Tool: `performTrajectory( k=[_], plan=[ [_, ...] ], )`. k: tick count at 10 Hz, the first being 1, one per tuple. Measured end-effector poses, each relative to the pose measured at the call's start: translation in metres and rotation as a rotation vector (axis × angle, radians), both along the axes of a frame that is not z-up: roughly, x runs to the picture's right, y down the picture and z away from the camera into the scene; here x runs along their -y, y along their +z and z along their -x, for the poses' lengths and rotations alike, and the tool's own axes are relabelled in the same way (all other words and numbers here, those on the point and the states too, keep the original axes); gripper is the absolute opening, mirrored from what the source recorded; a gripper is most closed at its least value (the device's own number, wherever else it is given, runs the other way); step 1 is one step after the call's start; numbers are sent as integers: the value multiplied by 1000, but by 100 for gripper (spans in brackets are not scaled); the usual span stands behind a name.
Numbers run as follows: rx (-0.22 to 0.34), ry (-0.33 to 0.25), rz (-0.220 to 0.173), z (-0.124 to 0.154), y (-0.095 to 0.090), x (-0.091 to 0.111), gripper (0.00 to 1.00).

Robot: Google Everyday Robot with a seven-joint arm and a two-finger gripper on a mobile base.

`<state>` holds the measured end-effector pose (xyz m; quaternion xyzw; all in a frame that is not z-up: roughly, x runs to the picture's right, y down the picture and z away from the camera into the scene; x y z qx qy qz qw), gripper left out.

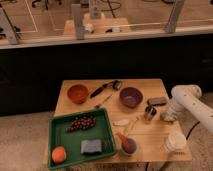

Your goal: Wipe purple bowl with towel

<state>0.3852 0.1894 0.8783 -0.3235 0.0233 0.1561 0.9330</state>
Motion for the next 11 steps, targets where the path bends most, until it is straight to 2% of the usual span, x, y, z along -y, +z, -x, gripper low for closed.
performTrajectory(
  k=[2, 4, 7, 9, 11],
  plan=[
    [7, 1, -26, 1, -8, 8, 6],
    [16, -5, -76, 5, -31, 32, 6],
    [54, -15, -159, 17, -81, 87, 6],
    [109, -24, -224, 34, -111, 132, 6],
    [170, -45, -260, 65, -125, 166, 6]
  ],
)
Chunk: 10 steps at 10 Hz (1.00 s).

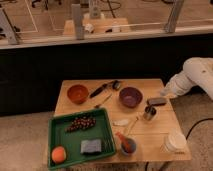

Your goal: Wipe purple bowl with towel

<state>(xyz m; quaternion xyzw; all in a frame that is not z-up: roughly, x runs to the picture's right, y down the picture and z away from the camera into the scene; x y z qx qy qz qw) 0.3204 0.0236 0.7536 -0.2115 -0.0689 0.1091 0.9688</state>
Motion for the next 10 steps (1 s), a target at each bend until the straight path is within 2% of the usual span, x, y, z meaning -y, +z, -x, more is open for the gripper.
performTrajectory(
  k=[2, 4, 6, 8, 10],
  plan=[
    [62, -43, 0, 39, -3, 20, 6],
    [99, -75, 19, 67, 4, 22, 6],
    [131, -101, 54, 91, 27, 8, 6],
    [148, -126, 85, 110, 56, -16, 6],
    [144, -122, 86, 108, 57, -17, 6]
  ],
)
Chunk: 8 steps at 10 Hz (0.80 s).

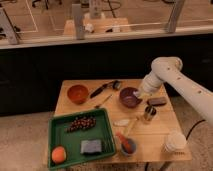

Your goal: Wipe purple bowl with towel

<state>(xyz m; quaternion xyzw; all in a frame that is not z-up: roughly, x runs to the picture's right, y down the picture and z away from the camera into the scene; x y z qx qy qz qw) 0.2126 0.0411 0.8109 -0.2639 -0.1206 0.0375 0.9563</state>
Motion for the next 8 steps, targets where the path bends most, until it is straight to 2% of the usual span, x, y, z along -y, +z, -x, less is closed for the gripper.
performTrajectory(
  k=[6, 8],
  plan=[
    [0, 0, 0, 0, 0, 0, 6],
    [3, -9, -3, 4, 12, 1, 6]
  ],
)
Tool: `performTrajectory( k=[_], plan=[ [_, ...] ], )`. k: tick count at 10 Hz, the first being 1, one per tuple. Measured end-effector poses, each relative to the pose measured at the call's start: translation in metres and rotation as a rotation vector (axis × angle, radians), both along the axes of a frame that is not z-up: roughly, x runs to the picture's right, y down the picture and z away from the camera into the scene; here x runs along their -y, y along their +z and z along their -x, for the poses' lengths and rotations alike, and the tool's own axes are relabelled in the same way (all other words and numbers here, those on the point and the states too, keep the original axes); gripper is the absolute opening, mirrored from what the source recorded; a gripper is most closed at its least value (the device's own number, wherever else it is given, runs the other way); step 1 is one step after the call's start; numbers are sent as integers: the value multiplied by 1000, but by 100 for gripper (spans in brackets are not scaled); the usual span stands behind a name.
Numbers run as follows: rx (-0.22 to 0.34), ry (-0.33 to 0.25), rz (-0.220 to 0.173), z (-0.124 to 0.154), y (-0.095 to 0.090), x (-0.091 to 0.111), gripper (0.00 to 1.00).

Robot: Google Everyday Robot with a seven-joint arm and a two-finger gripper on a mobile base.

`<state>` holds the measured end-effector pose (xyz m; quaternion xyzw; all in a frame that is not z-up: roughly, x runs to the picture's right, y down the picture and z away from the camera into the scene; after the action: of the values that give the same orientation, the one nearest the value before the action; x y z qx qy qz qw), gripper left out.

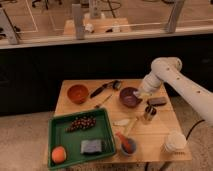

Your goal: Wipe purple bowl with towel

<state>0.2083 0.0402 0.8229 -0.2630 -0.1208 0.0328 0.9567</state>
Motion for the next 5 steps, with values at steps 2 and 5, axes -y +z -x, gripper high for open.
performTrajectory(
  k=[2, 5],
  plan=[
    [9, -25, 7, 13, 19, -3, 6],
    [11, -46, 13, 19, 40, -10, 6]
  ],
)
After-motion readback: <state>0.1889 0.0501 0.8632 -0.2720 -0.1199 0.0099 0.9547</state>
